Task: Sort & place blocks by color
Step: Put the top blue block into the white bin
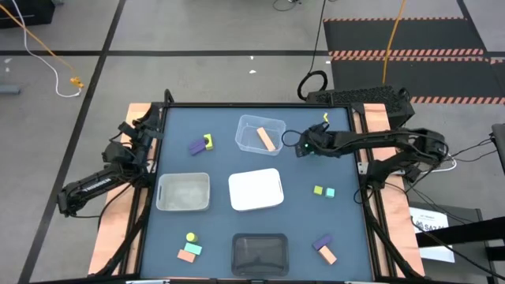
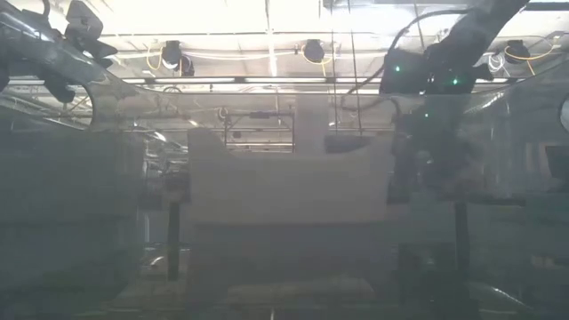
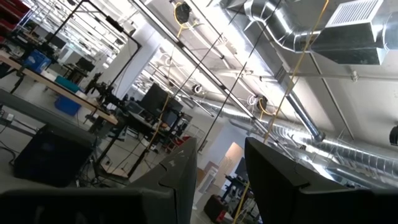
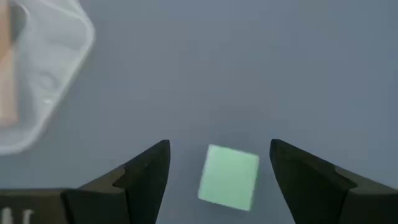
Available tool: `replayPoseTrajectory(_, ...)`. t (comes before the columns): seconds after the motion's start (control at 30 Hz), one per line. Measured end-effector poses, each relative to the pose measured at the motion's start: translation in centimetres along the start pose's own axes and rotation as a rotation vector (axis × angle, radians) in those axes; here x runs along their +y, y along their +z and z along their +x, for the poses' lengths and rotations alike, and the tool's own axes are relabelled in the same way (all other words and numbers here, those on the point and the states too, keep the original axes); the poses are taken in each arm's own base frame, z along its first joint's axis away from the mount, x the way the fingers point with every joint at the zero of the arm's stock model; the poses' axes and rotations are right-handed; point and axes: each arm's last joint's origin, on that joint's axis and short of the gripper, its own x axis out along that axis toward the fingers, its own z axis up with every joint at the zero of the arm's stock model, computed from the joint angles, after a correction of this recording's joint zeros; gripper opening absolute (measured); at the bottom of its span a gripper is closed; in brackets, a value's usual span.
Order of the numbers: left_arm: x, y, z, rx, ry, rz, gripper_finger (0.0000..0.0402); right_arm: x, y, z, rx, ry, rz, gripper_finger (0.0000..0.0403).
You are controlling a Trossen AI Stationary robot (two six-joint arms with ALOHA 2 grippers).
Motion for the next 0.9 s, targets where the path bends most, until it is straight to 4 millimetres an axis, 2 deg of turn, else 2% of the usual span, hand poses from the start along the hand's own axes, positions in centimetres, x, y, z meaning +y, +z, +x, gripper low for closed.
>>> replayPoseTrajectory(0.2, 0.0, 0.0, 0.0, 0.0, 0.0, -0.001, 0.0136, 0.2, -0.7, 1.2, 0.033, -0.044, -0.021, 0.0264)
replayPoseTrajectory(0.33, 0.0, 0.0, 0.0, 0.0, 0.0, 0.0, 0.0136, 0.3, -1.1, 2.0, 0.058, -0.078, -0.044, 0.0243)
replayPoseTrajectory(0.43, 0.0, 0.0, 0.0, 0.0, 0.0, 0.0, 0.0136, 0.3, -1.2, 2.3, 0.061, -0.086, -0.051, 0.0207)
replayPoseTrajectory(0.6, 0.0, 0.0, 0.0, 0.0, 0.0, 0.0, 0.0136, 0.4, -1.1, 2.3, 0.053, -0.077, -0.046, 0.0113)
replayPoseTrajectory(0.77, 0.0, 0.0, 0.0, 0.0, 0.0, 0.0, 0.0136, 0.8, -1.1, 2.3, 0.015, -0.061, -0.042, 0.0112)
replayPoseTrajectory(0.9, 0.0, 0.0, 0.0, 0.0, 0.0, 0.0, 0.0136, 1.5, -0.5, 1.7, -0.058, 0.022, 0.009, 0.0112)
